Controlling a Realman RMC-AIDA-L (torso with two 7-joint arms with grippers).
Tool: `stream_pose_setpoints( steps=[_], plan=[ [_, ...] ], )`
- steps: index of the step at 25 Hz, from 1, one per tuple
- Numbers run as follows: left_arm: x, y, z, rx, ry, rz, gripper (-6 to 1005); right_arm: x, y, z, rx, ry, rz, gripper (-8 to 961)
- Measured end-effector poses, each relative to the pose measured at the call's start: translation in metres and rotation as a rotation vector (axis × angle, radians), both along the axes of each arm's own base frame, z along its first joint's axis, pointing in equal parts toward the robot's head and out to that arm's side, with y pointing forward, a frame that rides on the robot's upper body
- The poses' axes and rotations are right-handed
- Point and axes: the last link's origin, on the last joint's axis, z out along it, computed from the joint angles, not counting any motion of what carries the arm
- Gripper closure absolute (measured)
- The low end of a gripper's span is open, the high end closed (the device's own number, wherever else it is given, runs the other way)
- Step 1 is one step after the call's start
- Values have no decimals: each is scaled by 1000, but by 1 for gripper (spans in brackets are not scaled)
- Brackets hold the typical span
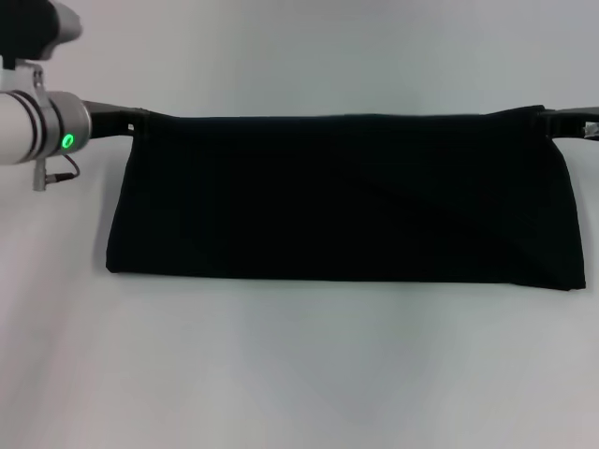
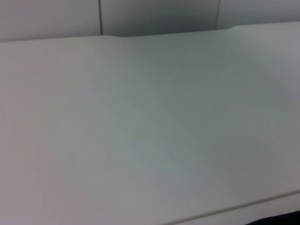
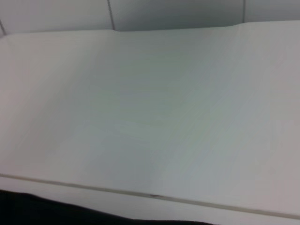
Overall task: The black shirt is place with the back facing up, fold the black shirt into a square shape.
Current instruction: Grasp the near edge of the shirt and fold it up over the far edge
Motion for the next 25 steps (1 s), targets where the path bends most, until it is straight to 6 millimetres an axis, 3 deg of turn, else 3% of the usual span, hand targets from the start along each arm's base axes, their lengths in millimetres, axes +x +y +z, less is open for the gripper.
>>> stream_pose_setpoints(
  steps=[25],
  plan=[
    [9,7,-14,64,67,-20,970,0,2,-14,49,-16,-31,867]
  ],
)
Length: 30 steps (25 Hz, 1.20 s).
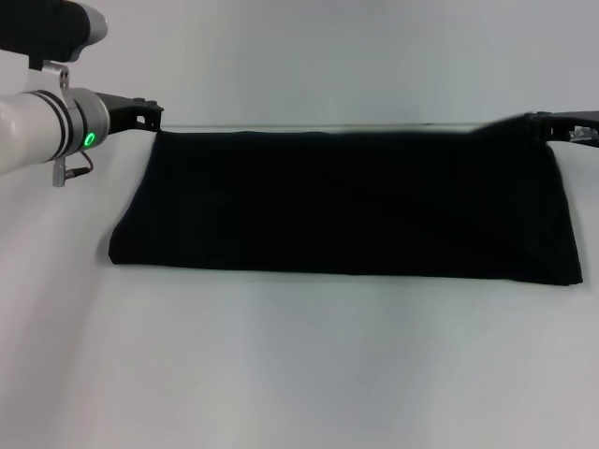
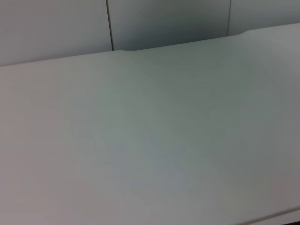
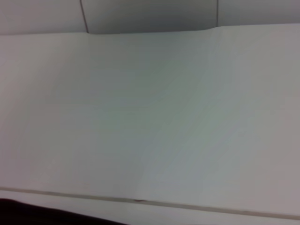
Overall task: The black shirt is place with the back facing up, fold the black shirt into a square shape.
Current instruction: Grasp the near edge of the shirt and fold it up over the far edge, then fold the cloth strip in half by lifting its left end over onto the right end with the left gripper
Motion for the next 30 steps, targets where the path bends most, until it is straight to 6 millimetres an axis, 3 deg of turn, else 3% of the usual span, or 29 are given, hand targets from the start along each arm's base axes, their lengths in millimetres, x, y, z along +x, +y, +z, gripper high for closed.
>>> stream_pose_setpoints(
  steps=[2,8,13,19,25,30],
  plan=[
    [-1,0,-1,8,3,3,946,0,0,-1,-5,-4,1,866],
    [-6,-2,-3,20,-1,25,798,4,-1,5,12,0,-11,660],
    [-14,-10,-1,-10,-52,50,592,7,-7,14,-47,76,-15,415],
    [-19,-44,15,-204,-216,64,309,7,-35,30,-204,228,14,321],
    [-29,-75,32,-304,-313,128,115,13,-70,40,-328,341,31,242],
    [-50,-92,39,-293,-358,214,83,23,-80,43,-343,353,13,237]
  ],
)
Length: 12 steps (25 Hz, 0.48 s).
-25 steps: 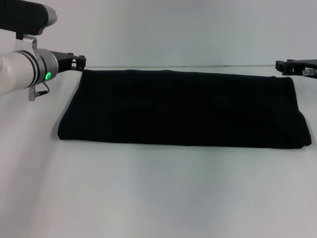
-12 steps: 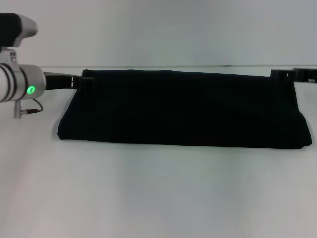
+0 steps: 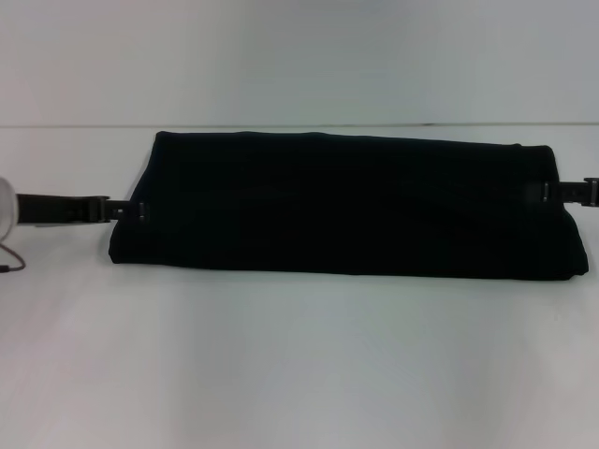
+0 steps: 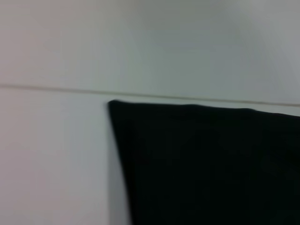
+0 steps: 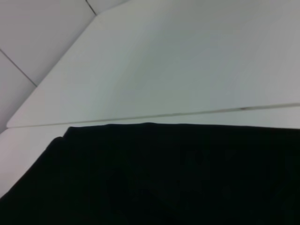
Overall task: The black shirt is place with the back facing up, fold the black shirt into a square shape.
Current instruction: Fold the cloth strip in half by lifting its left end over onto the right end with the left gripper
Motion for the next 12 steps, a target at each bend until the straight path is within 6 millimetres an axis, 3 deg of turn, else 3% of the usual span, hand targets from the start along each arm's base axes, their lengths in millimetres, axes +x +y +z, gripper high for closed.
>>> stream_pose_setpoints(
  steps=[5,12],
  plan=[
    [-15,-8,3,16,-6,46,51,4,-2,2,-1,-4,-7,237],
    [-15,-10,-11,-49,21,24,50,2,0,2,-2,-11,-4,237]
  ],
)
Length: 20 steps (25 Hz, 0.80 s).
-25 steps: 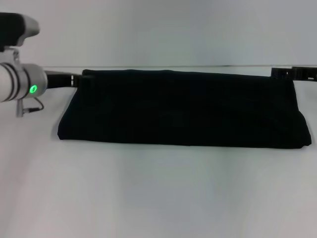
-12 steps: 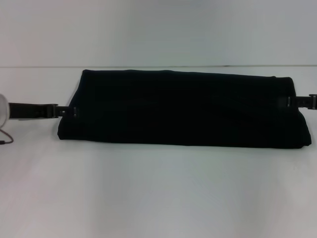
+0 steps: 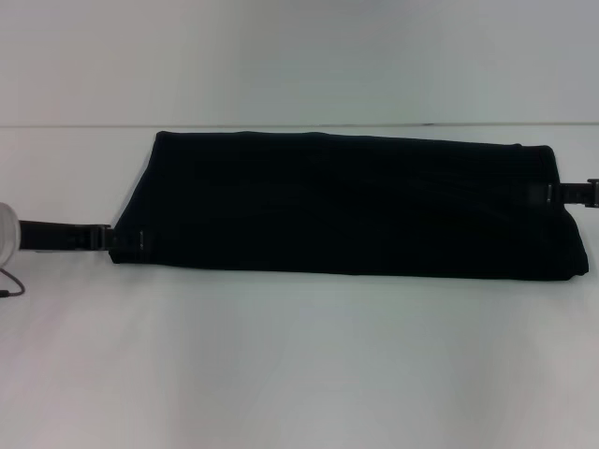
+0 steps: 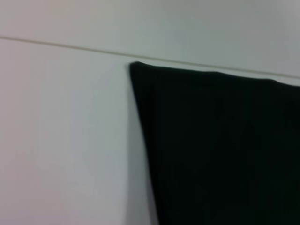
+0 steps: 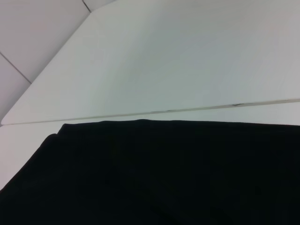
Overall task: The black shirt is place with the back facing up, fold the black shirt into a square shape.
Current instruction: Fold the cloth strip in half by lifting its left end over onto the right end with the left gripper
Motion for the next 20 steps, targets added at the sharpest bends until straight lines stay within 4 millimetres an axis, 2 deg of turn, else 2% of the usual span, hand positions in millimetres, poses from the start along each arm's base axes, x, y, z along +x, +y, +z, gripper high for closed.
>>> stream_pose_setpoints(
  steps=[8,20],
  plan=[
    [6,2,-10,-37,12,-40,51,2,-2,0,-3,-1,-5,238],
    [5,0,-11,-56,25,-55,238,17,-11,9,-16,-19,-64,238]
  ],
)
